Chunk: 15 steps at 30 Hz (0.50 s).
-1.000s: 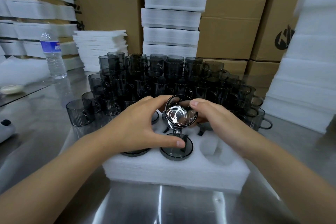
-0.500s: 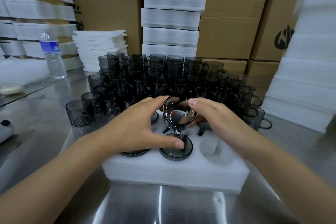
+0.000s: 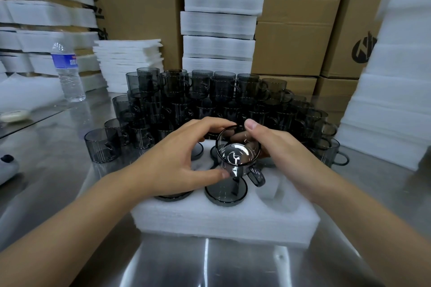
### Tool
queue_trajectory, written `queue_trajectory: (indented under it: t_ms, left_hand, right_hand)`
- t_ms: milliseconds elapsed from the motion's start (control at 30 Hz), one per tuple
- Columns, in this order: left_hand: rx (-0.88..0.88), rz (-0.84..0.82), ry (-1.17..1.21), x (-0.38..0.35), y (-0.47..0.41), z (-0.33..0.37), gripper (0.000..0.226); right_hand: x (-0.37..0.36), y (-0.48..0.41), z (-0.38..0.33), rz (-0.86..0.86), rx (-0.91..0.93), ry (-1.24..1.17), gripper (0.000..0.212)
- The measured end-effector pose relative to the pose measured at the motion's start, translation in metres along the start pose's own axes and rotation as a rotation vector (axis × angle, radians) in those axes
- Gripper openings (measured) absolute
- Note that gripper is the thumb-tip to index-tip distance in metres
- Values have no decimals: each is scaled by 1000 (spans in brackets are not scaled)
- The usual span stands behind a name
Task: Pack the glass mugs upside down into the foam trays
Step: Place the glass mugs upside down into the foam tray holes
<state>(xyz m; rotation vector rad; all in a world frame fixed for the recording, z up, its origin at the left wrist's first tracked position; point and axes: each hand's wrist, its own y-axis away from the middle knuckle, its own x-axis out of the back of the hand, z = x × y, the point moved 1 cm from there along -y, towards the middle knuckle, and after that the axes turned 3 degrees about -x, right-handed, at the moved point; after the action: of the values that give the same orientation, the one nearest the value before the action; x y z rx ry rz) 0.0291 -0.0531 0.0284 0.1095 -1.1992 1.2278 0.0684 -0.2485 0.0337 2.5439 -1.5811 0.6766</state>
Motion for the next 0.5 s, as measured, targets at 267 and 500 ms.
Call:
queue_trajectory:
  t_ms: [267,500]
  left_hand:
    - [-42,95,67,1,-1,3,69]
    - [12,248,135,2,0,4,66]
  right_hand:
    - [-1,-4,1,50,29,-112,74]
    - [0,2,-3,81,97,-89,55]
